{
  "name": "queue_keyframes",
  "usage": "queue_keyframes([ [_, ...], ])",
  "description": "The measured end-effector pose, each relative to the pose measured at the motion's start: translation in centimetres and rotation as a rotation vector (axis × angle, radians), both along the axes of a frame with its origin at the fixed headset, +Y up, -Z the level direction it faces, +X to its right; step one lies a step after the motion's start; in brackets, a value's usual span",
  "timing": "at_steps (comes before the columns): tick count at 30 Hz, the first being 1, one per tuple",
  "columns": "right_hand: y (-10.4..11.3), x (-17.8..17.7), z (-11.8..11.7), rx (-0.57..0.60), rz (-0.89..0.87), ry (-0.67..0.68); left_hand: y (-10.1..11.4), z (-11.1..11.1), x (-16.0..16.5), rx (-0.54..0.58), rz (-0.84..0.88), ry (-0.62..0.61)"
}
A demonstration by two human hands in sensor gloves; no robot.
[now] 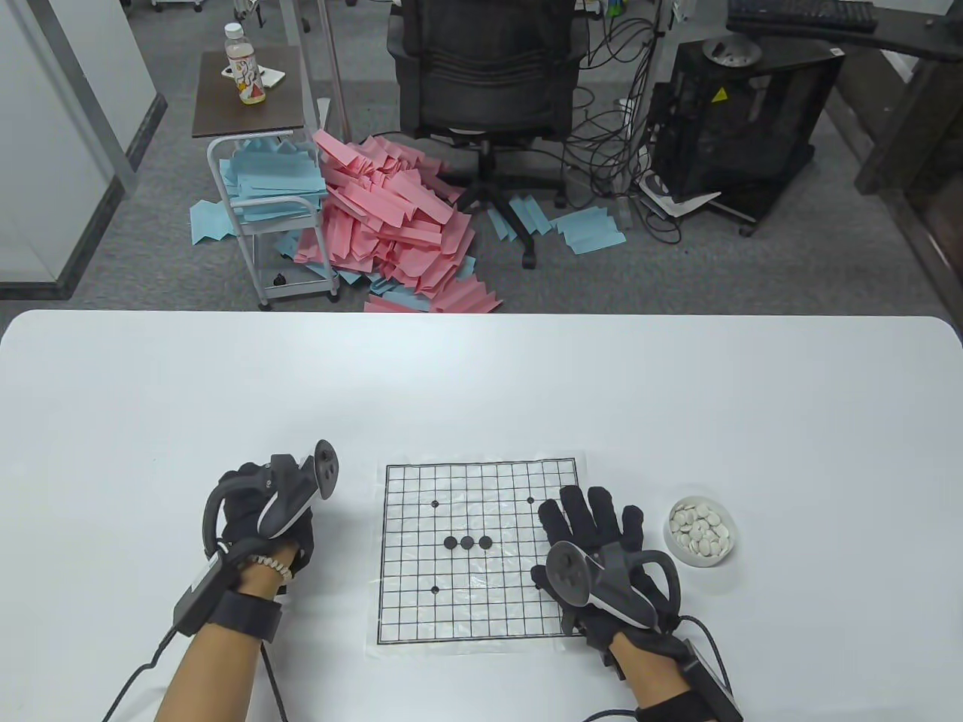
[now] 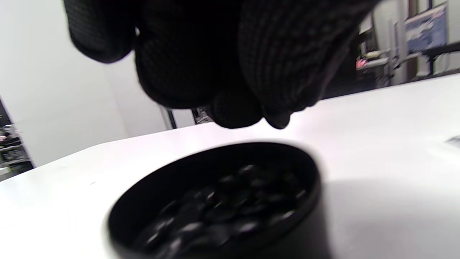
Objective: Place Go stones in plus sign pattern
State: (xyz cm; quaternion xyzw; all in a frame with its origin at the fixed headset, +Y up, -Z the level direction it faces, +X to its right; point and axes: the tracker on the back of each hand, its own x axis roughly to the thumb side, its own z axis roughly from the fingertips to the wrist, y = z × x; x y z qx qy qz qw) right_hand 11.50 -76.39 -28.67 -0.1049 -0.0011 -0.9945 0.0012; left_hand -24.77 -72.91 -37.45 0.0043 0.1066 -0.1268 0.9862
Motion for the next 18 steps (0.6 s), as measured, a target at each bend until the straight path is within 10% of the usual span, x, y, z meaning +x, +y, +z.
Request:
queue_keyframes([
  [8, 0.0, 0.0, 0.0, 0.002, -0.002, 0.000, 1.8, 0.2, 8.1, 0.011, 0.317, -0.301],
  [18, 0.0, 0.2, -0.1, 0.008, -0.005, 0.001, -1.3, 0.4, 17.8, -0.115, 0.348, -0.477],
])
